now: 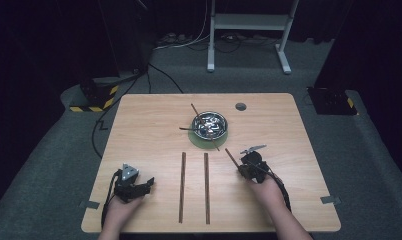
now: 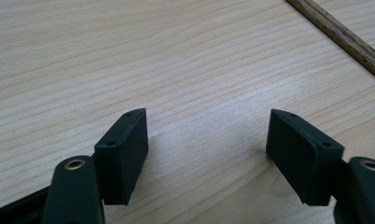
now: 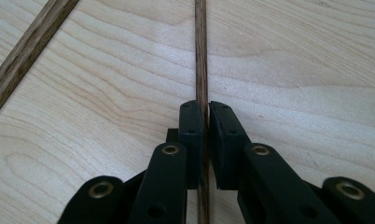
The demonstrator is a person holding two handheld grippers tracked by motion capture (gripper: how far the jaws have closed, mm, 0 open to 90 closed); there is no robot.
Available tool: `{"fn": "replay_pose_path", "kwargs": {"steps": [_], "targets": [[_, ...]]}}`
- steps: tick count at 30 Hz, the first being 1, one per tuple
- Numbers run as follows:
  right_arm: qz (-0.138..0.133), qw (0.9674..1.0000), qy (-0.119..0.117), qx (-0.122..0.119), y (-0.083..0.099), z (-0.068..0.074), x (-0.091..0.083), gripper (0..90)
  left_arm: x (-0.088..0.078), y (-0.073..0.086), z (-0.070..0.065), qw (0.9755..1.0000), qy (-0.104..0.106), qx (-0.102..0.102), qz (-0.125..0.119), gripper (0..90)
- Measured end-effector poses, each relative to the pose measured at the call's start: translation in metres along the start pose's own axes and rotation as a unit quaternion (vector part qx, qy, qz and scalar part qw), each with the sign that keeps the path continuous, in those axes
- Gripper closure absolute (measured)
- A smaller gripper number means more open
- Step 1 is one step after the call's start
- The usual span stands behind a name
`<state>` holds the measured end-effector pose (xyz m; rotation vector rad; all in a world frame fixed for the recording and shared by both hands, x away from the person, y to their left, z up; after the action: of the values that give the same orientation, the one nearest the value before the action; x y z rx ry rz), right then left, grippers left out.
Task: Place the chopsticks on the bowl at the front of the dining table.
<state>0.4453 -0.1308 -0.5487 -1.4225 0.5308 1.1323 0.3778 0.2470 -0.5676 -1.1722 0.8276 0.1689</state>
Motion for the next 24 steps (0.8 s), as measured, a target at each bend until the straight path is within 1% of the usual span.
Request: {"fn": "replay_pose_path", "kwargs": {"steps": [5, 8, 9, 11, 12, 13, 14, 15, 19, 22, 24], "targets": [[0.006, 0.9999, 0.008, -0.007, -0.001, 0.003, 0.0, 84.2, 0.0, 0.0, 0.0, 1.0, 0.0, 0.0, 0.0, 29.7], [-0.01, 0.9998, 0.011, -0.013, -0.005, 0.007, -0.006, 84.2, 0.0, 0.0, 0.0, 1.0, 0.0, -0.001, 0.0, 29.7], [-0.02, 0.9996, 0.012, -0.019, -0.01, 0.009, -0.011, 84.3, 0.0, 0.0, 0.0, 1.0, 0.0, 0.0, 0.0, 29.7], [-0.023, 0.9994, 0.015, -0.023, -0.012, 0.01, -0.014, 84.4, 0.0, 0.0, 0.0, 1.0, 0.0, 0.0, 0.0, 29.7], [-0.029, 0.9991, 0.017, -0.026, -0.015, 0.011, -0.018, 84.4, 0.0, 0.0, 0.0, 1.0, 0.0, 0.0, 0.0, 29.8], [-0.041, 0.9986, 0.02, -0.028, -0.022, 0.012, -0.024, 84.4, 0.0, 0.0, 0.0, 1.0, 0.0, 0.0, 0.0, 29.7], [-0.041, 0.9986, 0.02, -0.028, -0.022, 0.012, -0.024, 84.4, 0.0, 0.0, 0.0, 1.0, 0.0, 0.0, 0.0, 29.7], [-0.046, 0.9983, 0.02, -0.028, -0.026, 0.013, -0.028, 84.5, 0.0, 0.0, 0.0, 1.0, 0.0, 0.0, 0.0, 29.7], [-0.072, 0.9968, 0.022, -0.03, -0.047, 0.017, -0.043, 84.4, 0.0, 0.0, 0.0, 1.0, 0.0, 0.001, 0.0, 29.7], [-0.084, 0.9958, 0.021, -0.03, -0.061, 0.02, -0.05, 84.4, 0.0, 0.0, 0.0, 1.0, -0.001, 0.0, 0.0, 29.8], [-0.086, 0.9957, 0.018, -0.03, -0.07, 0.022, -0.052, 84.4, 0.0, 0.0, 0.0, 1.0, 0.0, 0.0, 0.0, 29.9]]}}
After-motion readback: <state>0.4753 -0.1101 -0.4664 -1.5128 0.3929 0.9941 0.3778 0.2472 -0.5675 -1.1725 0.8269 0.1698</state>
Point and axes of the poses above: each handheld gripper's, and its own axes: x roughly forward along the jaws, y roughly out of its underside, z roughly to its left, the point moved 6 cm from there along x, roughly forward along the jaws, and after that the axes turned 13 degrees about x, right-handed, at the moved point
